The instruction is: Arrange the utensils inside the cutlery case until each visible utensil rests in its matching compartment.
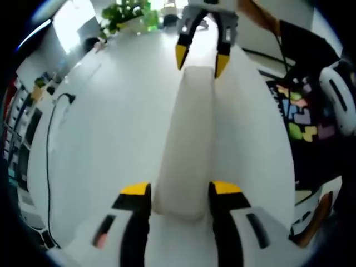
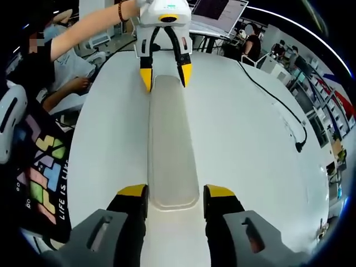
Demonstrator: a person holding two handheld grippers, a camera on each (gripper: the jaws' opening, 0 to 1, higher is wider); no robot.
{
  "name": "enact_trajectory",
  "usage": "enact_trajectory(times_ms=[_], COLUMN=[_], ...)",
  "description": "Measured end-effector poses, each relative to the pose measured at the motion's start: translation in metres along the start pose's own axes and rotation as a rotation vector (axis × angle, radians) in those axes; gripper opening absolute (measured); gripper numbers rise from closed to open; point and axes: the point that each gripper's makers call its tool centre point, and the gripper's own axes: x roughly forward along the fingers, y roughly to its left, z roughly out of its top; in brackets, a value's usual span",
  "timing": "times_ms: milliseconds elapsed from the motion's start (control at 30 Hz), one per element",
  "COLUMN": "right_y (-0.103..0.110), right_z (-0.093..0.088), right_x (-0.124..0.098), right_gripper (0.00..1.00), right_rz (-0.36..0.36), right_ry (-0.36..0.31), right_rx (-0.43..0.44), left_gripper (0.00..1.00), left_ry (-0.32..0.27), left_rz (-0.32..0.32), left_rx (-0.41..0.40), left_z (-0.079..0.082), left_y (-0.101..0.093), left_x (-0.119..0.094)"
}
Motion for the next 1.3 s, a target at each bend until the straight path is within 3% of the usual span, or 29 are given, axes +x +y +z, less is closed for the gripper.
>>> enact_trajectory(times_ms=[167, 467, 667, 767, 933, 1300], right_y=[0.000, 0.005, -0.003, -0.003, -0.001, 0.001], right_z=[0.003, 0.010, 0.017, 0.015, 0.012, 0.005], right_x=[-0.001, -0.005, -0.010, -0.008, -0.007, -0.007], right_gripper=[0.39, 0.28, 0.29, 0.31, 0.26, 0.24], right_rz=[0.007, 0.049, 0.047, 0.056, 0.061, 0.065], right_ry=[-0.004, -0.030, -0.068, -0.059, -0.050, -0.006], right_rx=[0.000, 0.020, 0.054, 0.068, 0.066, 0.016], left_gripper=[0.44, 0.43, 0.43, 0.43, 0.43, 0.43], left_ry=[-0.003, -0.010, -0.014, -0.016, -0.009, -0.010], left_rz=[-0.001, -0.017, -0.024, -0.027, -0.031, -0.018], left_rx=[0.001, -0.018, 0.011, 0.007, 0.001, -0.039], left_z=[0.000, 0.000, -0.003, -0.003, -0.003, 0.003], left_y=[0.001, 0.001, 0.000, 0.001, 0.001, 0.003], left_x=[0.000, 0.001, 0.002, 0.002, 0.003, 0.001])
